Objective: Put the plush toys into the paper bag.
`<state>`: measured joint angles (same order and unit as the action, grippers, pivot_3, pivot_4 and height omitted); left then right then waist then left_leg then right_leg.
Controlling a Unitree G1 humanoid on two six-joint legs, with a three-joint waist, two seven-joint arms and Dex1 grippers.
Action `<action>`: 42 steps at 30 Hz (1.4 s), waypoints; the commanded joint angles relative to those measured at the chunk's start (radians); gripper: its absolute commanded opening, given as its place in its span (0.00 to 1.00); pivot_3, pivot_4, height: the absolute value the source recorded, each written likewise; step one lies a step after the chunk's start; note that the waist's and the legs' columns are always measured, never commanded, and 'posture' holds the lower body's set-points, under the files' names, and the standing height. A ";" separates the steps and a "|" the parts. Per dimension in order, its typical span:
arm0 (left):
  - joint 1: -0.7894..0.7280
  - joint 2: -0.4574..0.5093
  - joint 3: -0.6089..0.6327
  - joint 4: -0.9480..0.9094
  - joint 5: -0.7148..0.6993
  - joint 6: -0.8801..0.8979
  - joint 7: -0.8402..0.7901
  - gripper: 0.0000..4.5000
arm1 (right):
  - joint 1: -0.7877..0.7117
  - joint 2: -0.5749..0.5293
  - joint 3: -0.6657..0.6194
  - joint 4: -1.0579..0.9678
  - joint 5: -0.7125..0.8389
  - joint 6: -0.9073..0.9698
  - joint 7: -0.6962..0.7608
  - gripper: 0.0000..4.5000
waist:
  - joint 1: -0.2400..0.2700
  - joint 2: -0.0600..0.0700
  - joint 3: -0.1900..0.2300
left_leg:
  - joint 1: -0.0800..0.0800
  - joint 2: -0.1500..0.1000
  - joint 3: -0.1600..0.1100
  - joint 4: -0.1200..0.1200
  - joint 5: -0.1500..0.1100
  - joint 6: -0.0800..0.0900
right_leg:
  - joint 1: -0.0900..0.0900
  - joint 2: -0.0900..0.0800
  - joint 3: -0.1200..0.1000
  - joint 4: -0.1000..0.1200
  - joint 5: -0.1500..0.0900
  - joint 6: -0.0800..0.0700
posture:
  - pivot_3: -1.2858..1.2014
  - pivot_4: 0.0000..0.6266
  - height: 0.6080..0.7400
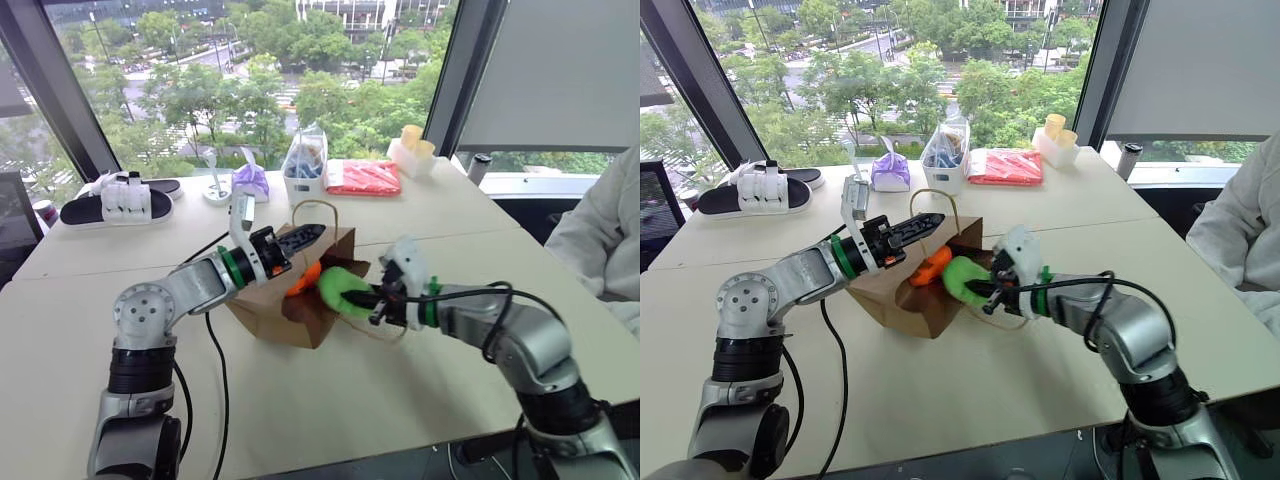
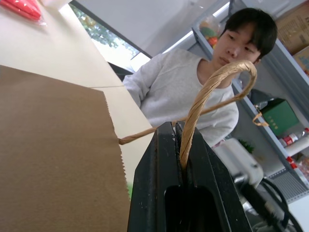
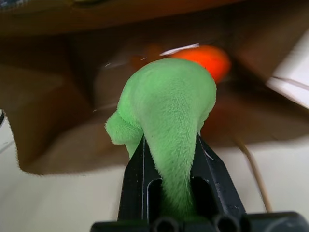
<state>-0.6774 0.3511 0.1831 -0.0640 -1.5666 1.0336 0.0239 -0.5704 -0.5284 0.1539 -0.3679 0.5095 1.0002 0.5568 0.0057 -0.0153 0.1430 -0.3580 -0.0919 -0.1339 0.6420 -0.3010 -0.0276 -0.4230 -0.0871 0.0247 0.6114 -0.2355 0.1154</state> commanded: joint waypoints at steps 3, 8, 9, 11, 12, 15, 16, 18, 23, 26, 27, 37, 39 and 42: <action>-0.018 -0.001 0.007 -0.026 -0.004 -0.006 -0.010 0.00 | -0.120 0.073 0.073 0.126 -0.108 -0.115 -0.013 0.28 | 0.003 0.000 0.000 | 0.000 0.000 0.000 0.000 0.000 0.000 | 0.000 0.000 0.000 0.000 0.000 0.000 | 0.52 0.24 1.00; -0.016 0.002 0.011 -0.031 -0.005 -0.008 -0.006 0.00 | -0.152 0.094 0.084 0.139 -0.121 -0.137 0.022 0.85 | 0.007 0.000 0.000 | 0.000 0.000 -0.001 0.000 0.000 0.000 | 0.000 0.000 -0.001 0.000 0.000 0.000 | 0.52 0.24 1.00; -0.015 0.002 0.011 -0.032 -0.005 -0.008 -0.005 0.00 | -0.150 0.090 0.086 0.135 -0.126 -0.140 0.027 0.94 | 0.007 0.000 0.000 | 0.000 0.000 -0.001 0.000 0.000 0.000 | 0.000 0.000 -0.001 0.000 0.000 0.000 | 0.52 0.24 1.00; -0.013 0.002 0.011 -0.032 -0.004 -0.009 -0.006 0.00 | -0.142 0.086 0.069 0.115 -0.117 -0.130 0.031 0.99 | 0.006 0.000 0.000 | 0.000 -0.001 -0.001 0.000 0.000 0.000 | 0.000 0.000 -0.001 0.000 0.000 0.000 | 0.52 0.24 1.00; -0.014 0.001 0.011 -0.030 -0.002 -0.009 -0.007 0.00 | -0.135 0.076 0.053 0.095 -0.105 -0.123 0.040 0.99 | 0.006 0.000 0.000 | 0.000 -0.001 -0.001 0.000 0.000 0.000 | 0.000 0.000 -0.001 0.000 0.000 0.000 | 0.52 0.24 1.00; -0.016 -0.001 0.011 -0.028 -0.001 -0.011 -0.006 0.00 | -0.116 0.057 0.008 0.063 -0.092 -0.113 0.043 0.99 | 0.006 0.000 0.000 | 0.000 -0.001 -0.001 0.000 0.000 0.000 | 0.000 0.000 -0.001 0.000 0.000 0.000 | 0.52 0.24 1.00; -0.015 -0.001 0.012 -0.028 -0.003 -0.011 -0.005 0.00 | -0.100 0.046 -0.031 0.044 -0.078 -0.098 0.037 0.99 | 0.006 0.000 0.000 | 0.000 -0.001 -0.001 0.000 0.000 0.000 | 0.000 0.000 -0.001 0.000 0.000 0.000 | 0.52 0.24 1.00; -0.014 0.004 0.017 -0.024 -0.002 -0.010 -0.010 0.00 | -0.052 0.024 -0.172 -0.008 -0.022 -0.044 0.008 0.99 | 0.009 0.000 0.000 | 0.000 -0.001 -0.001 0.000 0.000 0.000 | 0.000 0.000 -0.001 0.000 0.000 0.000 | 0.52 0.24 1.00; -0.015 0.014 0.022 -0.009 0.004 -0.008 -0.025 0.00 | 0.107 -0.026 -0.422 -0.103 0.076 0.101 -0.051 0.99 | 0.012 -0.001 -0.001 | -0.001 -0.001 -0.002 0.000 -0.001 0.001 | 0.001 -0.001 -0.001 -0.001 0.000 0.000 | 0.52 0.24 1.00; -0.019 0.015 0.023 -0.002 0.009 -0.008 -0.031 0.00 | 0.191 0.007 -0.515 -0.133 0.133 0.176 -0.094 0.99 | 0.005 -0.001 -0.001 | 0.000 0.000 -0.001 -0.001 -0.001 0.001 | 0.001 -0.001 -0.001 -0.001 0.000 0.000 | 0.52 0.24 1.00; -0.020 0.015 0.023 0.001 0.010 -0.008 -0.033 0.00 | 0.208 0.045 -0.554 -0.136 0.166 0.204 -0.119 0.99 | 0.004 -0.001 -0.001 | 0.001 0.000 -0.001 -0.001 -0.001 0.001 | 0.001 0.000 0.000 0.000 0.000 0.000 | 0.52 0.24 1.00; -0.017 0.015 0.020 0.002 0.022 -0.004 -0.047 0.00 | 0.346 0.284 -0.646 -0.173 0.359 0.360 -0.268 0.99 | 0.009 -0.002 -0.001 | 0.001 0.000 -0.002 -0.003 0.000 0.000 | 0.000 0.000 -0.001 0.000 0.001 -0.001 | 0.52 0.24 1.00; -0.017 0.014 0.020 0.001 0.024 -0.004 -0.048 0.00 | 0.363 0.314 -0.647 -0.175 0.385 0.361 -0.285 0.99 | 0.007 -0.001 -0.001 | 0.001 0.000 -0.001 -0.004 0.000 0.001 | 0.000 0.000 0.000 0.000 0.001 -0.001 | 0.52 0.24 1.00; -0.010 0.012 0.021 -0.008 0.025 -0.004 -0.047 0.00 | 0.378 0.355 -0.646 -0.178 0.419 0.358 -0.314 0.94 | 0.003 -0.001 -0.001 | 0.001 0.000 0.001 -0.004 0.000 0.000 | -0.001 0.000 0.000 0.000 0.001 -0.001 | 0.52 0.24 1.00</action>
<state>-0.6799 0.3601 0.1905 -0.0423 -1.5381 1.0352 -0.0135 -0.1904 -0.1862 -0.4878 -0.5056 0.8886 1.3682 0.2549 0.0088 -0.0168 0.1419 -0.3564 -0.0913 -0.1333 0.6383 -0.3011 -0.0273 -0.4240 -0.0870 0.0250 0.6114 -0.2350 0.1143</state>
